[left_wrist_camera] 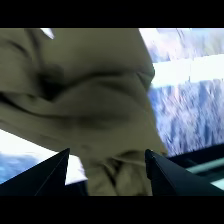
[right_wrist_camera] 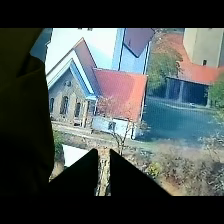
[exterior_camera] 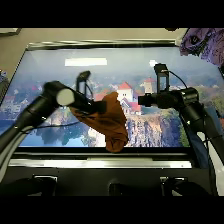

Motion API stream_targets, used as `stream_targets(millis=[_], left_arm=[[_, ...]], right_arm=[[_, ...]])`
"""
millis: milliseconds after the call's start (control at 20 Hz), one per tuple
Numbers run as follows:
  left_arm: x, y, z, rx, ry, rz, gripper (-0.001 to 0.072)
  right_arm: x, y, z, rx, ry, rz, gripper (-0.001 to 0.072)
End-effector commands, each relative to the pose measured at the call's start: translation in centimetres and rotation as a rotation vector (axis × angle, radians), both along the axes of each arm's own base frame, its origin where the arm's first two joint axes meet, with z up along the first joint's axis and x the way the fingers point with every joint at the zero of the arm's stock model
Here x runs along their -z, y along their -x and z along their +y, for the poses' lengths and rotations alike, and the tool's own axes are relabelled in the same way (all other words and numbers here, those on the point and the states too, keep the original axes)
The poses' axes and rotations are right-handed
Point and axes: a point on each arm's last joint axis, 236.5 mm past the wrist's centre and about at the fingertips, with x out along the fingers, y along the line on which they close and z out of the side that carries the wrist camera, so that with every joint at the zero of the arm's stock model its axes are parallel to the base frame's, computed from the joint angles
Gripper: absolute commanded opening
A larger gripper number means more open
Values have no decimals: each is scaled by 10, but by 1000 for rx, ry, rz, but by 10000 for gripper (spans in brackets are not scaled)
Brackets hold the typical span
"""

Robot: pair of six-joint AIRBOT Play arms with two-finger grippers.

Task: Fold the clothes and pants, and hang the long-sleeved shirts on hangers.

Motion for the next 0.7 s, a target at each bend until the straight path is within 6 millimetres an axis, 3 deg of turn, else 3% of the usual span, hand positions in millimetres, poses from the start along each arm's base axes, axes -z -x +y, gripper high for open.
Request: stream_targets(millis=[0, 150, 300, 350, 450, 500, 550, 600, 650], left_arm=[[-36, -36, 84, -68, -29, -106, 538], [-47, -59, 150, -178, -51, -149, 534], [-45, -72, 195, -288, -60, -145, 533], [-43, -74, 205, -311, -63, -140, 533], [-37, -74, 222, -349, -71, -113, 537], [-33, -73, 230, -365, -76, -94, 548], [-27, -72, 237, -379, -81, -71, 559], [-23, -71, 243, -390, -86, -51, 627], [-19, -69, 250, -391, -92, -35, 642]], right_arm=[[-1, -1, 1, 0, -3, -5, 109], [6, 10, 4, 30, -40, 60, 109], [15, 3, 6, 95, -83, 81, 119], [27, -1, 11, 112, -109, 108, 162], [73, 6, 41, 104, -206, 265, 407], [95, 15, 59, 70, -256, 351, 495], [110, 21, 77, 28, -312, 410, 540], [120, 21, 93, -4, -372, 437, 550], [128, 16, 102, -6, -412, 440, 549]])
